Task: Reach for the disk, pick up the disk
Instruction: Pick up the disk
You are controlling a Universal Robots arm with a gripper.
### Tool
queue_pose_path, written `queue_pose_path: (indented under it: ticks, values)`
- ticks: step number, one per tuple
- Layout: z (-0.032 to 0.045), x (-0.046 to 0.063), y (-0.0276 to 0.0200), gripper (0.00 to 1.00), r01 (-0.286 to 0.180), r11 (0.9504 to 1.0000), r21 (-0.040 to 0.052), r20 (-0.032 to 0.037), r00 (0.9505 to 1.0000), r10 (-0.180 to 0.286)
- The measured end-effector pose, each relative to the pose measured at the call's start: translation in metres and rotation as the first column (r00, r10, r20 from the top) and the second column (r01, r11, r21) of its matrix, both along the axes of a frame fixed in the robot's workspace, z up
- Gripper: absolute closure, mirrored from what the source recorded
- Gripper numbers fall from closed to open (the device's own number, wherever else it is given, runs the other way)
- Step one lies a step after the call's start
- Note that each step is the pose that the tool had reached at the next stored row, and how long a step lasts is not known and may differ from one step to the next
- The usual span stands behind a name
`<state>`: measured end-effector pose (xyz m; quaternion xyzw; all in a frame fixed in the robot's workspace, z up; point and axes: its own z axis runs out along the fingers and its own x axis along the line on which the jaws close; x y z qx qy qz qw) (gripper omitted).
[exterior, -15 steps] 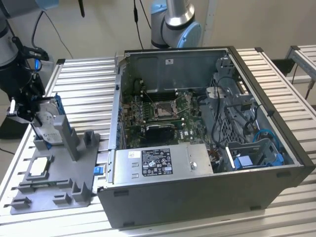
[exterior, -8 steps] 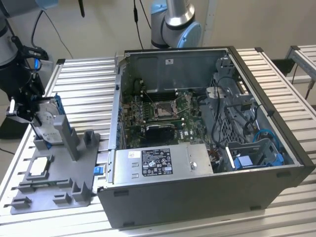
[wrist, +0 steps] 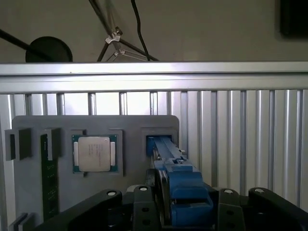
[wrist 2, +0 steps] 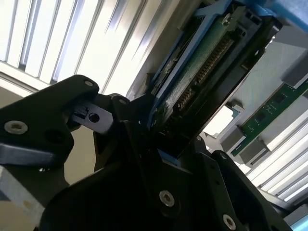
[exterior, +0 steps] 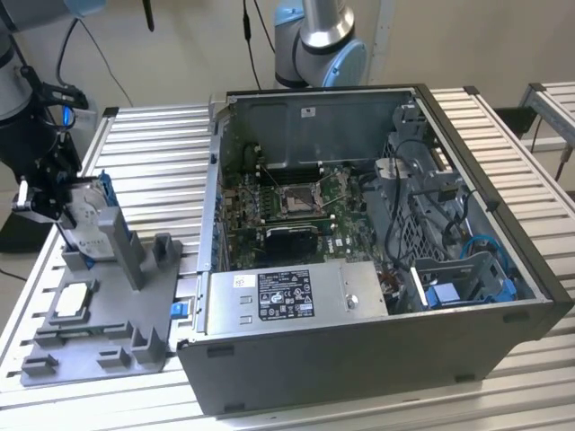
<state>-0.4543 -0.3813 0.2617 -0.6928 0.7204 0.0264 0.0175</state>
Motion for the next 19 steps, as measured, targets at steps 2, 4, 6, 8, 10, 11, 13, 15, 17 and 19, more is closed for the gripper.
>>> queue_pose_path:
  ticks: [2, 4, 6, 8, 10, 11, 13, 15, 17, 19]
  values:
    - [0.0001, 0.0, -0.0001, 1.0, 0.0, 1.0, -0.0014, -0.0002, 1.0, 0.0]
    - [0.0001, 0.0, -0.0001, 1.0, 0.0, 1.0, -0.0015, -0.0002, 1.0, 0.0]
    - [0.0001, 0.0, -0.0001, 1.0, 0.0, 1.0, -0.0015, -0.0002, 1.0, 0.0]
    - [0.0003, -0.0003, 0.0, 1.0, 0.0, 1.0, -0.0016, -0.0003, 1.0, 0.0]
    - [0.0003, -0.001, -0.0001, 1.0, 0.0, 1.0, -0.0016, 0.0006, 1.0, 0.0]
    - [0.0006, -0.0011, -0.0001, 1.0, 0.0, 1.0, -0.0016, 0.0007, 1.0, 0.0]
    - [0.0018, -0.0014, -0.0001, 1.0, 0.0, 1.0, -0.0015, 0.0014, 1.0, 0.0]
    - [0.0031, -0.0016, -0.0001, 1.0, 0.0, 1.0, -0.0015, 0.0024, 1.0, 0.0]
    - [0.0045, -0.0019, -0.0001, 1.0, 0.0, 1.0, -0.0015, 0.0033, 1.0, 0.0]
    - [0.0066, -0.0019, -0.0001, 1.0, 0.0, 1.0, -0.0015, 0.0036, 1.0, 0.0]
